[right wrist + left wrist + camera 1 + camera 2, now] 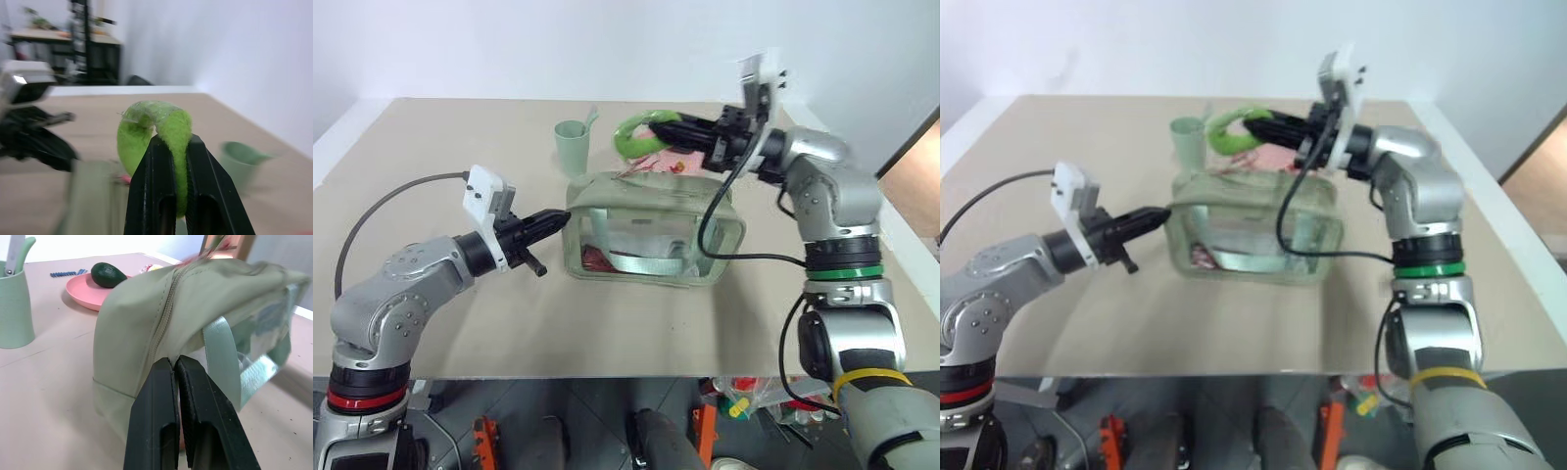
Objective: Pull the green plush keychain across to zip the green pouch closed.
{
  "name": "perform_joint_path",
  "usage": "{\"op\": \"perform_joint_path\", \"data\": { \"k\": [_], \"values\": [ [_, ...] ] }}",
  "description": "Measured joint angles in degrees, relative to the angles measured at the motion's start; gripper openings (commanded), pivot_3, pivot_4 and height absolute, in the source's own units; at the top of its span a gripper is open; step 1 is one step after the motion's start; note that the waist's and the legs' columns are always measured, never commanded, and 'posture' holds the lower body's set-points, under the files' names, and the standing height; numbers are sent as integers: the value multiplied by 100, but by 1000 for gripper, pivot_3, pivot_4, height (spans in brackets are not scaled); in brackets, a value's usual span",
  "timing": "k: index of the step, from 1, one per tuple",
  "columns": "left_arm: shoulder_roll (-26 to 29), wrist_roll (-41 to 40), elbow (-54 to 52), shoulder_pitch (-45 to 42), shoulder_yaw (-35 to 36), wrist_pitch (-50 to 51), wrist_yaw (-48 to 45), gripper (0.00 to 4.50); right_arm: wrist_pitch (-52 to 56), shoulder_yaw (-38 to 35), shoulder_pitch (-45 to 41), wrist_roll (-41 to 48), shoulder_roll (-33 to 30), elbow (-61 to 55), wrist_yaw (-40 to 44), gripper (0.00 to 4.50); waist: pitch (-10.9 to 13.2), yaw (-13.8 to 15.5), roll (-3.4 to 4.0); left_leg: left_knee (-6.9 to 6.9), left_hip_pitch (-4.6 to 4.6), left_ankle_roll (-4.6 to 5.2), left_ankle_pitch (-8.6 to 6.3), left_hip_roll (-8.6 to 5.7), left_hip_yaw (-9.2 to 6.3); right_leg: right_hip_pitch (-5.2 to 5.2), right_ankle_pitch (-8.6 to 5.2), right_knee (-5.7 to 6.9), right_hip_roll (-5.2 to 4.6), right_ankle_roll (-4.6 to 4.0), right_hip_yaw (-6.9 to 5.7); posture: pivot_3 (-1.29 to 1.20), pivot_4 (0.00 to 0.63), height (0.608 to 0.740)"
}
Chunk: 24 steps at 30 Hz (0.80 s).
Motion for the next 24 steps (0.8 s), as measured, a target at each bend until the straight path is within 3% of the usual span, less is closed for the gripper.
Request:
{"op": "perform_joint_path", "data": {
  "k": [8, 13, 19, 24],
  "values": [
    [-49, 206, -53, 26, 0, -168, 190, 0, -602, -494, 398, -339, -984, 450, -453, 34, 1, -3, 1, -2, 4, 0, 0, 0, 8, 0, -1, -1, 1, 1, 8, 0, 150, 740],
    [-169, 330, -57, 69, -17, -340, 192, 0, -667, -541, 1443, -886, -1374, 263, -1194, 34, 0, 4, 1, 0, 5, 0, 0, -3, 12, 2, -2, -1, 0, 5, 16, 0, 150, 740],
    [-216, 585, -17, 96, -62, -508, 190, 0, -462, 64, 2745, -1597, -878, -817, -2102, 34, 0, -40, 2, 0, 23, -1, 1, 5, 22, 2, 8, 7, 14, 5, 32, 0, 150, 740],
    [-269, 822, 156, 90, -174, -683, 179, 0, -357, 529, 3017, -1931, -249, -1051, -2607, 34, 1, -27, 4, 3, 24, -19, 22, 3, 23, 4, 25, 6, 15, 12, 36, 0, 150, 740]
  ]
}}
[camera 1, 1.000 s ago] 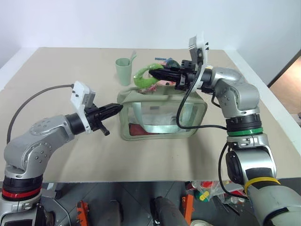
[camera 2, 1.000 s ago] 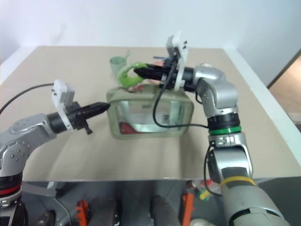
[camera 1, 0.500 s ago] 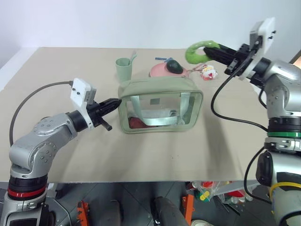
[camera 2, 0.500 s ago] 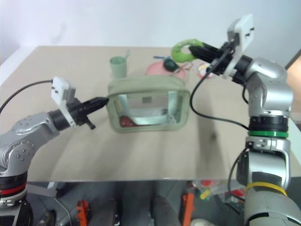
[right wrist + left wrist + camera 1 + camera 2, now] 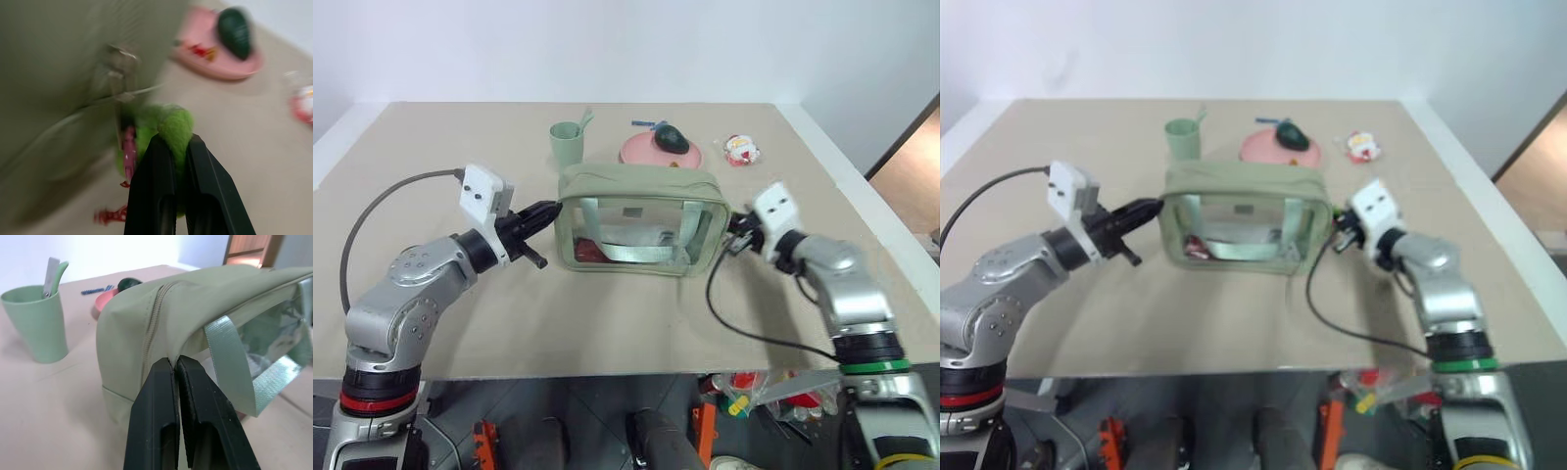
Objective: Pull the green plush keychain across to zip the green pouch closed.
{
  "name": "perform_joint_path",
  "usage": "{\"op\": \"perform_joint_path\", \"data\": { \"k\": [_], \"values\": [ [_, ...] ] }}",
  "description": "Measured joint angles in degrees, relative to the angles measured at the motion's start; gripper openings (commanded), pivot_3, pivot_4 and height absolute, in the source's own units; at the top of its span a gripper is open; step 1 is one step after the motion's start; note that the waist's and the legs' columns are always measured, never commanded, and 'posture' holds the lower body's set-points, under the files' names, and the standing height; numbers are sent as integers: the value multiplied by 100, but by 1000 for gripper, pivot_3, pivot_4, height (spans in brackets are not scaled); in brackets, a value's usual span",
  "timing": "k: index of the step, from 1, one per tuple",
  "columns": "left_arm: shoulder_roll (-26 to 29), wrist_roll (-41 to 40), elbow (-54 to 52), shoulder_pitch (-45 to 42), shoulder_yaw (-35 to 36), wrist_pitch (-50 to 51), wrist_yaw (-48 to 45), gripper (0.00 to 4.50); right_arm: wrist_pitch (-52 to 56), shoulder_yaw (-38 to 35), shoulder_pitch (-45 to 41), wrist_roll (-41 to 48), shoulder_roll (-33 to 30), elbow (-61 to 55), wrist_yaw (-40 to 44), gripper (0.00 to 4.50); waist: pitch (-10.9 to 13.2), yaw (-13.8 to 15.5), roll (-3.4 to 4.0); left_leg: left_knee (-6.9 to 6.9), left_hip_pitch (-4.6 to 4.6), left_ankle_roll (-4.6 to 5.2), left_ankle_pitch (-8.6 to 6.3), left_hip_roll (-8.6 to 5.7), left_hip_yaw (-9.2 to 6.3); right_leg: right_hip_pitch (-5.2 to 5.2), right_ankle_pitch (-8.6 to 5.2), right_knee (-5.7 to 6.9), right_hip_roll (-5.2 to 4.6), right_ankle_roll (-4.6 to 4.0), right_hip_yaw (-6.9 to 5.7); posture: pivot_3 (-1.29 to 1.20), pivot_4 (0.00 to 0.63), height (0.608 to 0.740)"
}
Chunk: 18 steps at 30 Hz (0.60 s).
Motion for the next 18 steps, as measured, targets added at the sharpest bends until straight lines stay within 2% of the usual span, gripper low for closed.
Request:
{"op": "perform_joint_path", "data": {
  "k": [9, 10, 12, 18],
  "values": [
    [-96, 215, 75, -88, -33, -21, 52, 0, -28, -36, 132, -28, 188, -184, -112, 34, -1, 10, -2, 7, 0, 0, 0, -1, 3, 5, 5, -3, -1, 7, 4, 0, 150, 740],
    [-94, 178, 75, -109, -25, 60, 33, 718, 22, -200, 116, 132, 194, -148, -104, 740, -1, 18, -2, 7, 0, 0, 0, -1, 2, 5, 4, -3, 0, 7, 3, 0, 150, 740],
    [-80, 97, 75, -139, -24, 154, -31, 1282, 130, -544, 21, 419, 189, -112, -89, 1324, -1, 23, -2, 7, -3, 0, 0, -2, 2, 5, 4, -4, -1, 8, 4, 0, 150, 740],
    [164, -188, 79, -262, 80, 342, -365, 3355, 637, -1334, -153, 1387, -146, -429, 336, 3424, -1, 23, -2, 3, -8, 2, -1, 0, -2, 1, 2, -5, 0, 7, 0, 0, 150, 740]
  ]
}}
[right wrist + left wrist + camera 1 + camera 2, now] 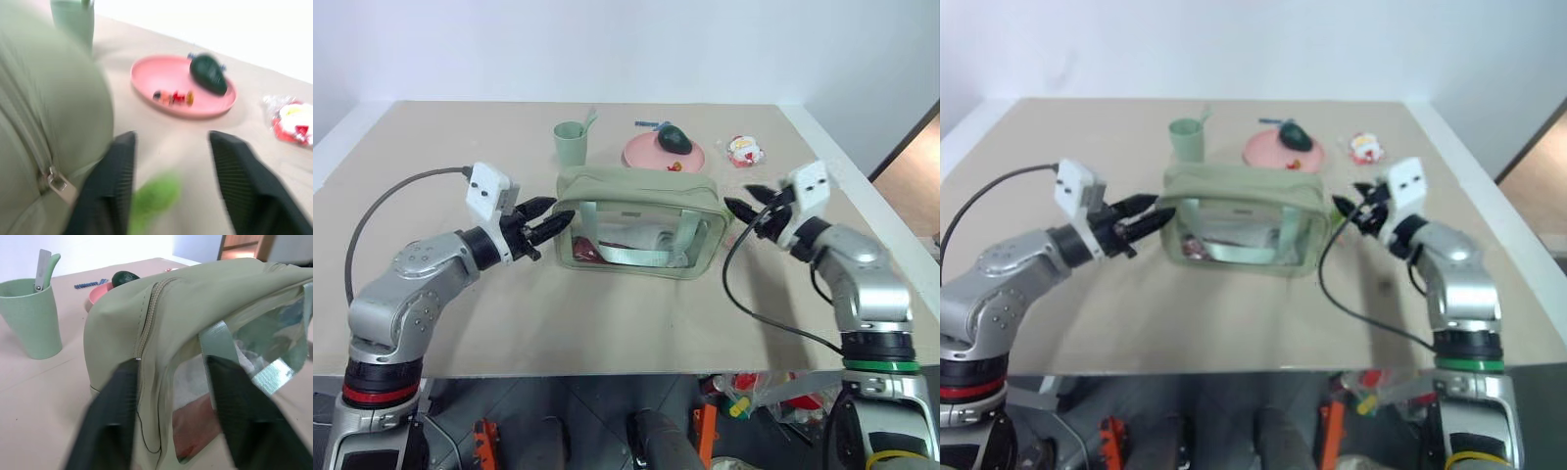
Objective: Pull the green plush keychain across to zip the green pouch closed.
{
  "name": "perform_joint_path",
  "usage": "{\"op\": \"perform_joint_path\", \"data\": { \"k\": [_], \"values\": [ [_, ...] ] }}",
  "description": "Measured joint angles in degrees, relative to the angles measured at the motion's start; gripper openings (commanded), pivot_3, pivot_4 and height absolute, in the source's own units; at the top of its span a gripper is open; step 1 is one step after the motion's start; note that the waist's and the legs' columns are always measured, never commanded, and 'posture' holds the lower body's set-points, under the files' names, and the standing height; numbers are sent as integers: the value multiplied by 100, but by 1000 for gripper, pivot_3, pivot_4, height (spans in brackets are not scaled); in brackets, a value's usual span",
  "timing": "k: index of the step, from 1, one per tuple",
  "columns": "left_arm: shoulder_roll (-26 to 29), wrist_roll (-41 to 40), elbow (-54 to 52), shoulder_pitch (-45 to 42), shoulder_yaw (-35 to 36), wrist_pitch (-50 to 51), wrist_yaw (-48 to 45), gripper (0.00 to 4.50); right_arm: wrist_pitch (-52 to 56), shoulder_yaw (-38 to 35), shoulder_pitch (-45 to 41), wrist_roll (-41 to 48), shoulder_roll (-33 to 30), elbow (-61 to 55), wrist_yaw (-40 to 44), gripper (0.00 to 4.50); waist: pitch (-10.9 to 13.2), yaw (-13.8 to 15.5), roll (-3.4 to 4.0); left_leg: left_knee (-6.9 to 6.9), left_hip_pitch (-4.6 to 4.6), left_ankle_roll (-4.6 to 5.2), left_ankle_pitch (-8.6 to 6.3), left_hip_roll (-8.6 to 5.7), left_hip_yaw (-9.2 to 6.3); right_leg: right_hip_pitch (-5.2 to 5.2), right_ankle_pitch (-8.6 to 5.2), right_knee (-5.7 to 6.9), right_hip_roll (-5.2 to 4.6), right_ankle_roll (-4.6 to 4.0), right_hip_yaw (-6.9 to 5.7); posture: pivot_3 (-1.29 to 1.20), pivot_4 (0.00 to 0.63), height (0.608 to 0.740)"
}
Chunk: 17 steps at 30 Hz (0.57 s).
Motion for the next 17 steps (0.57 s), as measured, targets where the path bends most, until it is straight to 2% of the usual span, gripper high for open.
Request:
{"op": "perform_joint_path", "data": {
  "k": [3, 8, 11, 13, 17],
  "values": [
    [246, -225, 45, -124, 226, 69, -242, 4408, 227, -338, 31, 512, -259, -397, 326, 4470, 0, -6, 0, -4, 3, 1, -1, 1, -1, 1, -3, 0, 1, -2, -2, 0, 150, 740],
    [625, -719, 170, -171, 551, 255, -717, 4466, 621, -632, 291, 1150, -459, -882, 590, 4497, 0, -6, 0, -2, 3, 2, -1, 2, -1, 1, -4, 0, 1, -4, -2, 0, 150, 740],
    [1111, -883, 144, 135, 785, 289, -1167, 4466, 1050, -831, 781, 1715, -724, -1321, 911, 4497, 0, -8, 1, -5, 3, 2, -2, 1, 2, -1, -10, 0, -1, -6, -1, 0, 150, 740],
    [1266, -796, 116, 413, 891, 203, -1260, 4466, 1275, -953, 1012, 1953, -891, -1603, 993, 4497, 0, -9, 2, -6, 4, 5, -4, 2, 2, 0, -15, 0, -3, -8, -3, 0, 150, 740],
    [1150, -221, -65, 1086, 778, -278, -1089, 4466, 1560, -1015, 1460, 2205, -908, -2259, 772, 4497, 0, 1, 1, -4, 6, 5, -3, 3, 0, 1, -26, 0, -4, -30, -5, 0, 150, 740]
  ]
}}
